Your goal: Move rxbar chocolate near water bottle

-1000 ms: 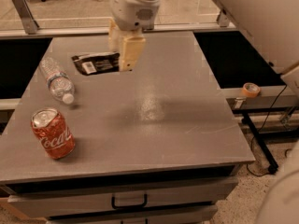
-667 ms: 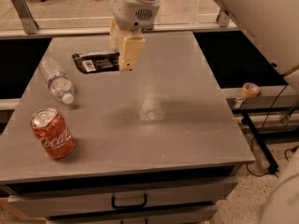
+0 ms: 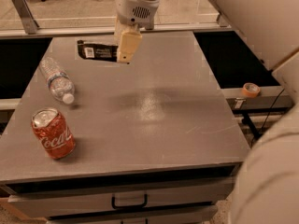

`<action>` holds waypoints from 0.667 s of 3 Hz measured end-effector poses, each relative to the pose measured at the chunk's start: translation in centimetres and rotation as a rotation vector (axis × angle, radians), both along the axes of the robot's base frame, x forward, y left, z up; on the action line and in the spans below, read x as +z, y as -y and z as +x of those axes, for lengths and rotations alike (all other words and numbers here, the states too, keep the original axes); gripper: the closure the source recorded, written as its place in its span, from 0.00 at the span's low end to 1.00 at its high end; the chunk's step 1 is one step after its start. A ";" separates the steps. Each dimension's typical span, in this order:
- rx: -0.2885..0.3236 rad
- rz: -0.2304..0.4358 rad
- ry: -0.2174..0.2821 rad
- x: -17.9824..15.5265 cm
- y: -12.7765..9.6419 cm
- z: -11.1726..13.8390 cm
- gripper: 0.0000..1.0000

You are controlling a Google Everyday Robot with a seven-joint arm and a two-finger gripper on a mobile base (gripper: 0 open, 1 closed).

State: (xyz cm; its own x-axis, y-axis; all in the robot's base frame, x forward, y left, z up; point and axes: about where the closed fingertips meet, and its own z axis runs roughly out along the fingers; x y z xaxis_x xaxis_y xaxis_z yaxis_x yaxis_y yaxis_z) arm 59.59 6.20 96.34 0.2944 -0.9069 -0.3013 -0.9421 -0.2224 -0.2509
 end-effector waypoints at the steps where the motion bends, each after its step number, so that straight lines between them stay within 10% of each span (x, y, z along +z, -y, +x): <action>1: -0.077 -0.038 -0.096 -5.7 -2.2 4.5 0.75; 2: -0.068 -0.041 -0.200 -9.5 -4.6 6.0 0.52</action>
Offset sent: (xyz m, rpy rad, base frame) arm 0.0759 0.0683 -0.1312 -0.0594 0.3357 -0.0547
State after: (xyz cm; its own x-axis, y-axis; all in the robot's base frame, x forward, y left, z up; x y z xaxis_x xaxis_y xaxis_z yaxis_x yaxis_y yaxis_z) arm 65.59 10.82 86.79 0.1700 -0.9354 -0.3100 -0.9854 -0.1628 -0.0492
